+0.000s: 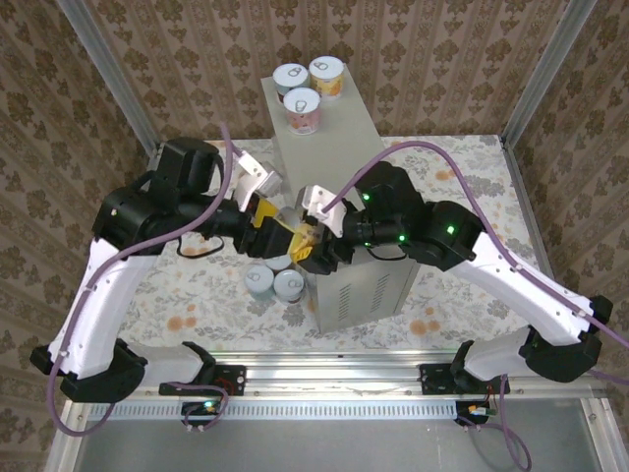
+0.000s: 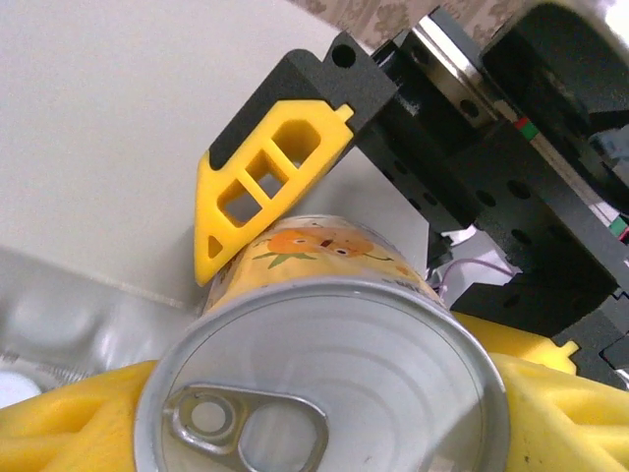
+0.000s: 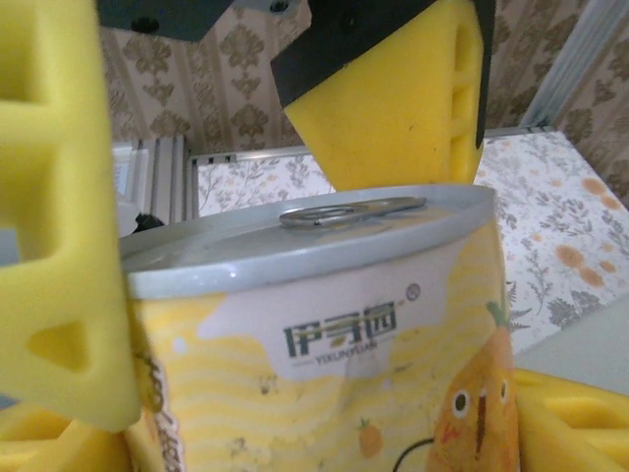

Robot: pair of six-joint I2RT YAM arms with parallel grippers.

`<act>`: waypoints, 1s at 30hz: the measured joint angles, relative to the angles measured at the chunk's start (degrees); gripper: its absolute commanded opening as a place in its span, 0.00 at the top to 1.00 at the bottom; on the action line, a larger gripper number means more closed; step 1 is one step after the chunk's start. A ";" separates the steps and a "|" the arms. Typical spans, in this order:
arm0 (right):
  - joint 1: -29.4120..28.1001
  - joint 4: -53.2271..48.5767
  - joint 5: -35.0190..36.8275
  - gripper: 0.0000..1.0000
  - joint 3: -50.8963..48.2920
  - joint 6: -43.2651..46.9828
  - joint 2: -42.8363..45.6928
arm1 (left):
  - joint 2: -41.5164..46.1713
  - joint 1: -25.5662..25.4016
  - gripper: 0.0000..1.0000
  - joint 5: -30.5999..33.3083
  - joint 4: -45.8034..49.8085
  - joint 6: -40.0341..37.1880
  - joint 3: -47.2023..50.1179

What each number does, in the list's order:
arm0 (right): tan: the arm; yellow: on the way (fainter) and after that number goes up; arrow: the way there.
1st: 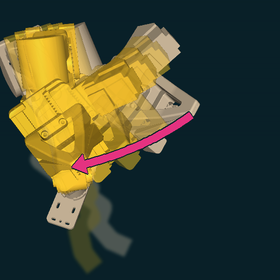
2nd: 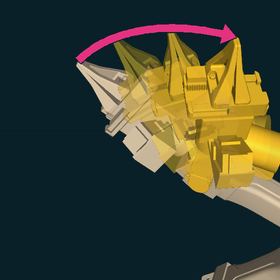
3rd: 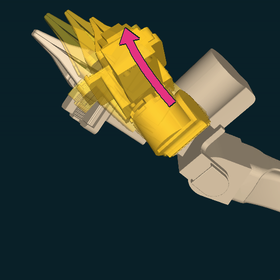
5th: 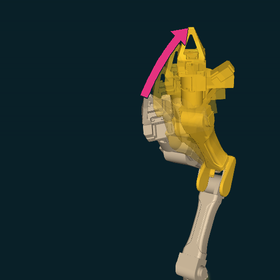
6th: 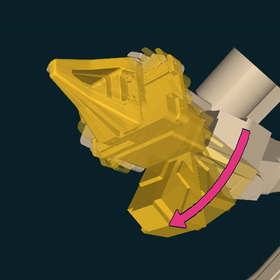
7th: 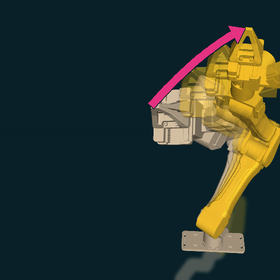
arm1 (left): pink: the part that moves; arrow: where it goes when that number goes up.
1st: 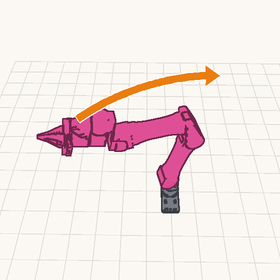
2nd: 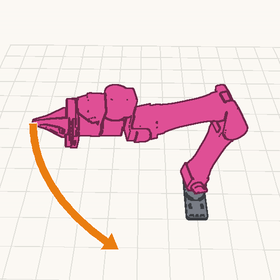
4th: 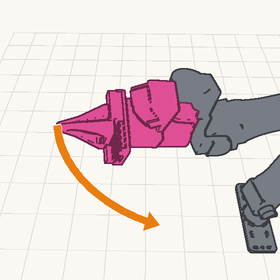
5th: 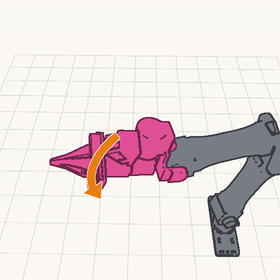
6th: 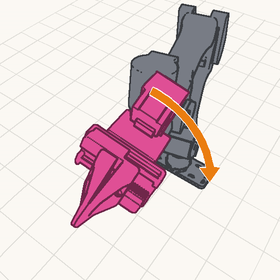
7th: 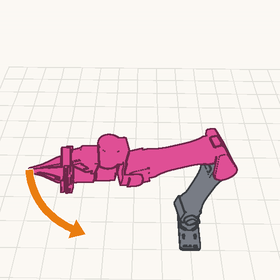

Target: Place and organize the canned foods onto the counter

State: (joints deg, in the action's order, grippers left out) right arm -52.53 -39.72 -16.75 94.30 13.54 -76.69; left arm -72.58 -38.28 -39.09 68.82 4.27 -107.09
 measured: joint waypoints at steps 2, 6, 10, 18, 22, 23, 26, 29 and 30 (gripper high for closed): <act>0.98 1.79 0.00 0.37 -1.88 -1.55 1.42 | -0.96 -0.20 0.17 -0.81 -1.90 0.11 -0.20; 3.65 6.08 0.07 0.37 -6.51 -5.64 4.61 | -2.73 -0.74 0.00 -1.90 -5.70 0.24 -1.75; 6.38 10.10 0.44 0.37 -11.82 -8.98 8.44 | -3.19 -0.74 0.00 -2.29 -8.52 0.44 -3.28; 10.60 16.52 3.26 0.34 -20.61 -12.50 15.28 | -3.21 -1.01 0.00 -2.51 -10.47 0.42 -3.93; 11.04 17.25 4.55 0.30 -22.73 -12.50 17.68 | -3.02 -0.63 0.00 -2.49 -12.50 0.48 -2.89; 11.04 17.25 4.74 0.30 -22.95 -12.50 17.99 | -2.95 -0.63 0.00 -2.47 -13.03 0.50 -2.36; 11.04 17.18 5.20 0.25 -23.37 -12.44 18.58 | -2.69 -0.63 0.00 -1.44 -14.80 0.66 0.00; 11.04 16.98 5.62 0.24 -23.37 -12.26 18.62 | -2.62 -0.63 0.00 -0.37 -16.33 0.87 2.21; 11.04 16.85 5.68 0.24 -23.37 -12.24 18.62 | -2.54 -0.57 0.00 -0.07 -16.94 1.07 3.10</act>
State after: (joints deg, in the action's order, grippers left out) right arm -41.50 -22.87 -11.07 70.94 1.30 -58.06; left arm -75.11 -38.85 -39.16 51.88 5.34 -103.98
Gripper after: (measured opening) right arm 0.763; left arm 0.999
